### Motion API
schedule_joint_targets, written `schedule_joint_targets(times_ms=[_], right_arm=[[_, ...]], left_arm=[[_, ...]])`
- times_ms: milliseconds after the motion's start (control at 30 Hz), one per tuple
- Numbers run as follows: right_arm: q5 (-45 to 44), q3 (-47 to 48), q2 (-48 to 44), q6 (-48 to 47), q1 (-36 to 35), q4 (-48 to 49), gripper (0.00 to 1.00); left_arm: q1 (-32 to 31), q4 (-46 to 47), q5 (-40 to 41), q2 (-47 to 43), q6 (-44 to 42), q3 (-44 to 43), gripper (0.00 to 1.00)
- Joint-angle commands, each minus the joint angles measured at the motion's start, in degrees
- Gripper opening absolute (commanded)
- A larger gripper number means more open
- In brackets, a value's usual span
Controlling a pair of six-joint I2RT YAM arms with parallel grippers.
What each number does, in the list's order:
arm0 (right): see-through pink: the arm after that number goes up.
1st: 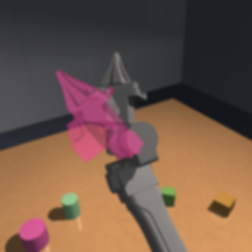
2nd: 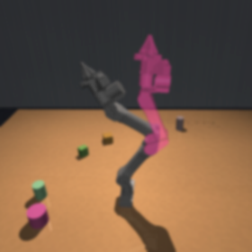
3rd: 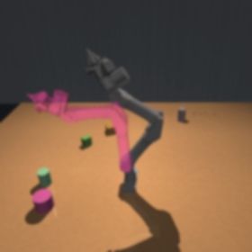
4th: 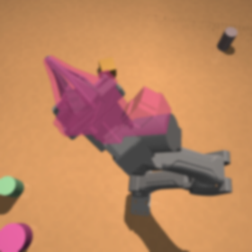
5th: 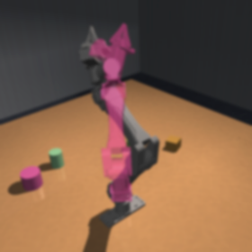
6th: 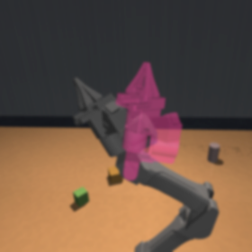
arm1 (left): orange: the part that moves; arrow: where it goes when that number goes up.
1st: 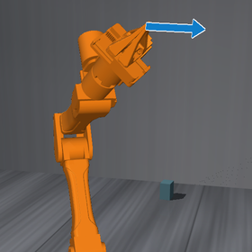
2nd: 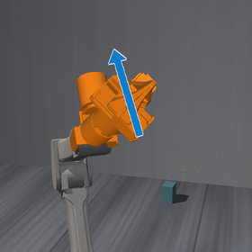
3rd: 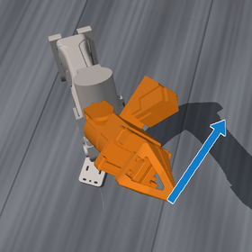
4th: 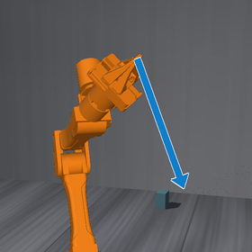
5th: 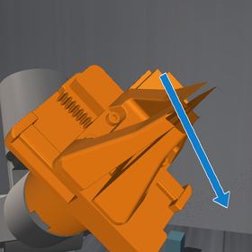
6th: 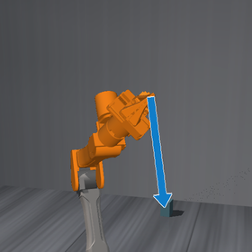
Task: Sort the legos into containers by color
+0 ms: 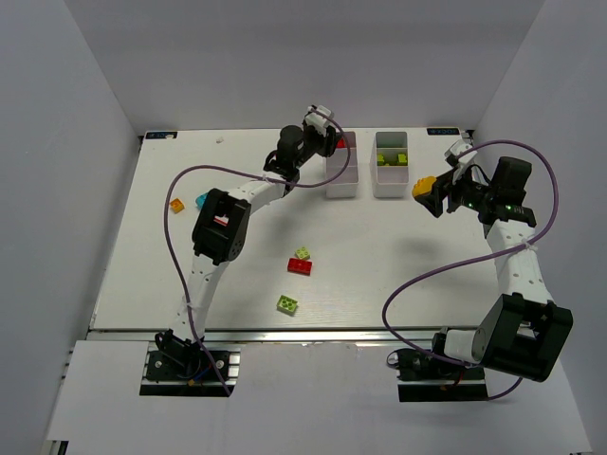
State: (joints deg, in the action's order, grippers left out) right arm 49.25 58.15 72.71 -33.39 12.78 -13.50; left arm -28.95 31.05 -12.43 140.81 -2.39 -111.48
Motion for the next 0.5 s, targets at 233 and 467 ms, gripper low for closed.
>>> schedule_joint_targets(times_ms=[233,467], right_arm=[[1.81,0.38,-0.99,-0.10,0.14,1.54,0.00],[12.17,3.46,0.59,-20.72,-1.87,-12.06,0.00]], left_arm=[[0.12,1.03,0.91,-3.17,0.72,-0.67,0.58],[0.12,2.88,-3.73,-16.67,9.76,10.04,0.38]])
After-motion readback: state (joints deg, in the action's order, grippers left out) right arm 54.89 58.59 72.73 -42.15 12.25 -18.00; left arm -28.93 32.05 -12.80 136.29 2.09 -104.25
